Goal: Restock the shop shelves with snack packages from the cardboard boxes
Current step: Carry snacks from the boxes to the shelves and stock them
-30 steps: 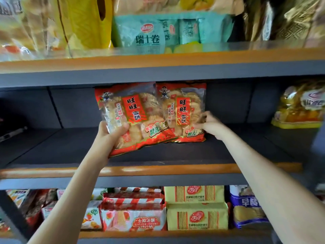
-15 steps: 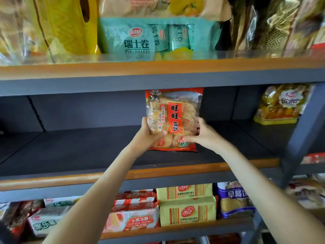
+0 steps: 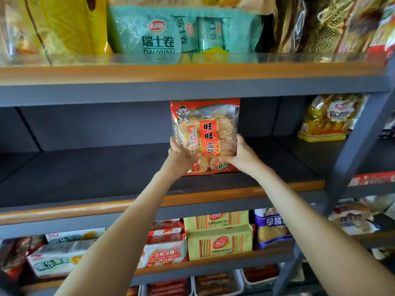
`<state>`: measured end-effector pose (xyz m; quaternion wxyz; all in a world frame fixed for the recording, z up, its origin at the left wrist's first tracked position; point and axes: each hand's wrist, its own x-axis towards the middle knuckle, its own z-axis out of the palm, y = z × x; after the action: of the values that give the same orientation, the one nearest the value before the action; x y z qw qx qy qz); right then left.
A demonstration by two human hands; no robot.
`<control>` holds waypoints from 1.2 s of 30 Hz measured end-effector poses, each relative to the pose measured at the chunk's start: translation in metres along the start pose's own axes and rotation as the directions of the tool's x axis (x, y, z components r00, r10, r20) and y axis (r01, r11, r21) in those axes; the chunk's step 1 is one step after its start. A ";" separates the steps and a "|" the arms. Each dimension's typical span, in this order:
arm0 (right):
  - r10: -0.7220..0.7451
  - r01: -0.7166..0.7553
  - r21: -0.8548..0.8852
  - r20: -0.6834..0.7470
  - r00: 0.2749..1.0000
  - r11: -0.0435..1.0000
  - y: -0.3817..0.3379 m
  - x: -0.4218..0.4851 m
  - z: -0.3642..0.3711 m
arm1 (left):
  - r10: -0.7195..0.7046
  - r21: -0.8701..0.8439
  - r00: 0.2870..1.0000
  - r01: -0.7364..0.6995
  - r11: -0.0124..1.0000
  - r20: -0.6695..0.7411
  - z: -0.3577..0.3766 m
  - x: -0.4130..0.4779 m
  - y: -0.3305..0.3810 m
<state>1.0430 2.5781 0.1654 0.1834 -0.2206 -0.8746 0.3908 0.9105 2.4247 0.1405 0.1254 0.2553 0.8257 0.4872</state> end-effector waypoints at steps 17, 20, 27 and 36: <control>-0.549 0.524 0.296 0.004 0.836 0.799 -0.015 -0.142 0.095 | -0.055 0.010 0.687 0.090 0.996 -0.725 0.013 -0.210 -0.026; -0.575 0.471 0.351 0.309 0.758 0.809 -0.009 -0.186 0.135 | -0.208 -0.058 0.604 0.259 0.964 -0.769 0.021 -0.282 -0.064; -0.622 0.497 0.426 0.705 0.340 0.756 -0.029 -0.332 0.216 | -0.523 -0.462 -0.039 0.528 0.712 -0.851 0.047 -0.490 -0.133; -0.484 0.515 0.553 0.830 -0.276 0.655 -0.034 -0.555 0.273 | -0.619 -0.889 -0.638 0.350 0.296 -0.457 0.135 -0.735 -0.166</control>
<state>1.3642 2.0994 -0.0623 -0.3267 0.4951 -0.7472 0.2998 1.5384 2.0592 -0.1005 -0.2079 -0.7262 0.5303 0.3850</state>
